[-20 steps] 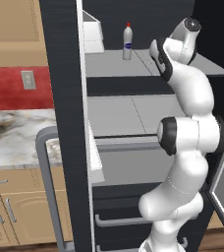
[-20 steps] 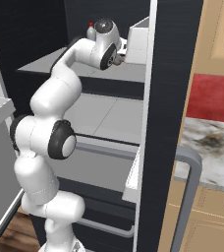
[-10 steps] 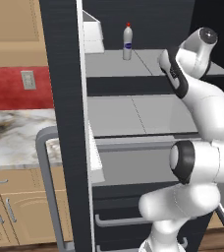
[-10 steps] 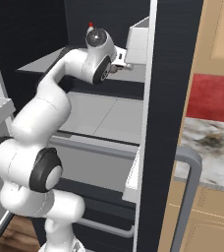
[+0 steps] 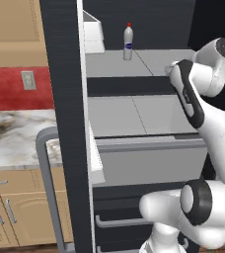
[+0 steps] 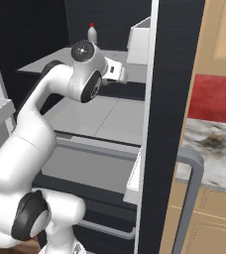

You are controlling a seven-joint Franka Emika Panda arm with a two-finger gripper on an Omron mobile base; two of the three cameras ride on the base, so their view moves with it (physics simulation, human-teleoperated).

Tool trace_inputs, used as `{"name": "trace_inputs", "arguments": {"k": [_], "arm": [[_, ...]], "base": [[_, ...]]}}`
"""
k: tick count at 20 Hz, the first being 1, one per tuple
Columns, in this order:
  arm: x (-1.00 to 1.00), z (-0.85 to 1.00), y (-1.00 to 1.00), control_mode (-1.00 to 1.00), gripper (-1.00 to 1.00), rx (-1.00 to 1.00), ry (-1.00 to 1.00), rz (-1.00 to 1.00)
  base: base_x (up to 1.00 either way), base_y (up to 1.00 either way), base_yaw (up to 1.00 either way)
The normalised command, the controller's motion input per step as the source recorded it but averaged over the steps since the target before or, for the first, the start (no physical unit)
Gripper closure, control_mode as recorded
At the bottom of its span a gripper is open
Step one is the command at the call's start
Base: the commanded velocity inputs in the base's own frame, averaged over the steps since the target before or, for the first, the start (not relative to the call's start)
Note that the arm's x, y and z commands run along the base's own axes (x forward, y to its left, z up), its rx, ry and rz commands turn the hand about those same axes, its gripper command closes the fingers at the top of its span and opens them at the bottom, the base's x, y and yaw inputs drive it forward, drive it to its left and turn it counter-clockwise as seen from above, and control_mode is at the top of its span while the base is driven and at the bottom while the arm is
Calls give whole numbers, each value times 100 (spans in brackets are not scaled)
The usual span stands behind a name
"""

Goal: Pick the egg and butter from the fridge and place them by the bowl for mixing.

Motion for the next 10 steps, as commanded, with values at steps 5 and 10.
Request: {"name": "trace_inputs", "arguments": {"k": [5,10], "arm": [[-94,-17,14,-100,100,0,0,-2],[-80,-34,20,-100,100,0,4,-7]], "base": [[0,0,0],[0,0,0]]}}
